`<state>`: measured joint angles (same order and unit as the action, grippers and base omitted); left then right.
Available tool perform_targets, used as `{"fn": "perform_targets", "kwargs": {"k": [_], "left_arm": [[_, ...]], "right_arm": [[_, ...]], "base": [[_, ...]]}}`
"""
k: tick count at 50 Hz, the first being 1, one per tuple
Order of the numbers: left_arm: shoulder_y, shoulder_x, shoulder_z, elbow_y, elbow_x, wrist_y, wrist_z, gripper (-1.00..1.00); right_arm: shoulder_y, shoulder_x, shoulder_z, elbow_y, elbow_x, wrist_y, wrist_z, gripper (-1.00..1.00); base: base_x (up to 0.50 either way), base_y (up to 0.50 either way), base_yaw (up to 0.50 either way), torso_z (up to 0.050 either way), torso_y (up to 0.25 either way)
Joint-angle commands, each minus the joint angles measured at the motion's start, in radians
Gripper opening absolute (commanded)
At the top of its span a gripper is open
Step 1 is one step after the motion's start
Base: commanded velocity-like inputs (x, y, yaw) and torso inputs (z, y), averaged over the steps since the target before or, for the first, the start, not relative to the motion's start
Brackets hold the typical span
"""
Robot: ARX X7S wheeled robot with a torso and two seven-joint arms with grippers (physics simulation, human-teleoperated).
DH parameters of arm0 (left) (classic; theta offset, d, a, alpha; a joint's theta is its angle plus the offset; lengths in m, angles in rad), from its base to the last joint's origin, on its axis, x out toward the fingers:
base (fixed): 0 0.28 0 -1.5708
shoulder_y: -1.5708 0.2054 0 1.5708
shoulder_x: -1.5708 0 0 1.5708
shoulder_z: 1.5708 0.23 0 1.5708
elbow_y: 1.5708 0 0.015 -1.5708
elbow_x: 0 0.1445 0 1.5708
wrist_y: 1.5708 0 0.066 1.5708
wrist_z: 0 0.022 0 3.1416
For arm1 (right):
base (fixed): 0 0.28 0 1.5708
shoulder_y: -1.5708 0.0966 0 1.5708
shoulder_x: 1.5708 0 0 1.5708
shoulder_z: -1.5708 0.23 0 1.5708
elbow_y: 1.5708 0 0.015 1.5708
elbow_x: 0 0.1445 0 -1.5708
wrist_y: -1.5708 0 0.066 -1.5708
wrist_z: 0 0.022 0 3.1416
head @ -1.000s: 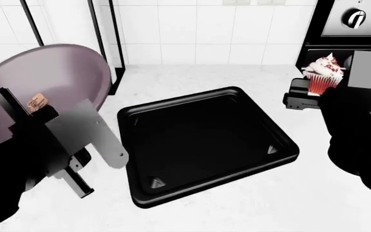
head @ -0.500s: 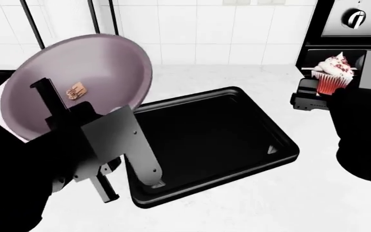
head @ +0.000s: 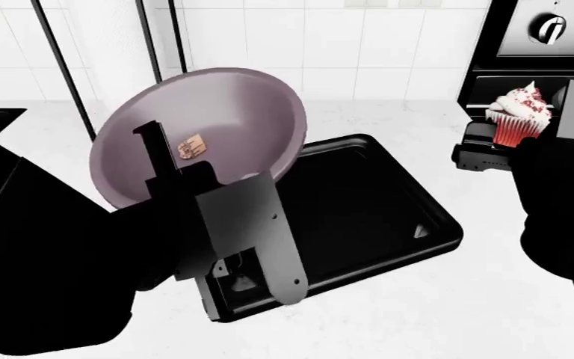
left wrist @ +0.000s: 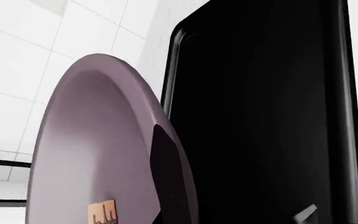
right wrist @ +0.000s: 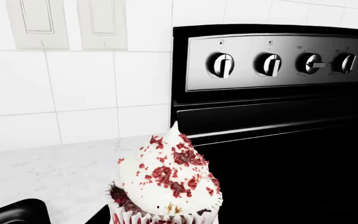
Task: Pick up the bowl with cake and place it on the tray. Pick up the cupcake and place it on the tray.
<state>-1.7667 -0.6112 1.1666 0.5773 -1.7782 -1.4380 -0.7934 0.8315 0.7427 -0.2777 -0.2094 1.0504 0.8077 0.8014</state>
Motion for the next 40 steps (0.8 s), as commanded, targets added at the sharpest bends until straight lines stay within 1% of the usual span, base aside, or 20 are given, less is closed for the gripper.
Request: {"fn": "perform_targets", "kwargs": {"k": [1, 8, 18, 29, 40], "left_arm": [[0.016, 0.054, 0.001, 0.0, 0.148, 0.001, 0.103, -1.0], [0.04, 0.075, 0.035, -0.006, 0.286, 0.024, 0.223, -1.0], [0.06, 0.088, 0.088, -0.023, 0.424, 0.077, 0.339, -1.0], [0.076, 0.093, 0.129, -0.046, 0.511, 0.13, 0.413, -1.0], [0.097, 0.097, 0.157, -0.052, 0.537, 0.149, 0.43, -1.0]], "right_arm": [[-0.001, -0.002, -0.004, 0.008, -0.03, -0.005, -0.014, -1.0], [-0.004, -0.005, -0.006, 0.017, -0.038, -0.014, -0.02, -1.0], [0.002, 0.0, -0.006, 0.012, -0.032, -0.004, -0.014, -1.0], [-0.002, 0.009, 0.005, -0.001, -0.021, -0.001, -0.006, -1.0], [-0.01, 0.003, -0.001, 0.011, -0.034, -0.014, -0.014, -1.0]], "base": [[0.0, 0.0, 0.0, 0.0, 0.0], [0.0, 0.0, 0.0, 0.0, 0.0], [0.0, 0.0, 0.0, 0.0, 0.001], [0.0, 0.0, 0.0, 0.001, 0.001], [0.0, 0.0, 0.0, 0.0, 0.001]]}}
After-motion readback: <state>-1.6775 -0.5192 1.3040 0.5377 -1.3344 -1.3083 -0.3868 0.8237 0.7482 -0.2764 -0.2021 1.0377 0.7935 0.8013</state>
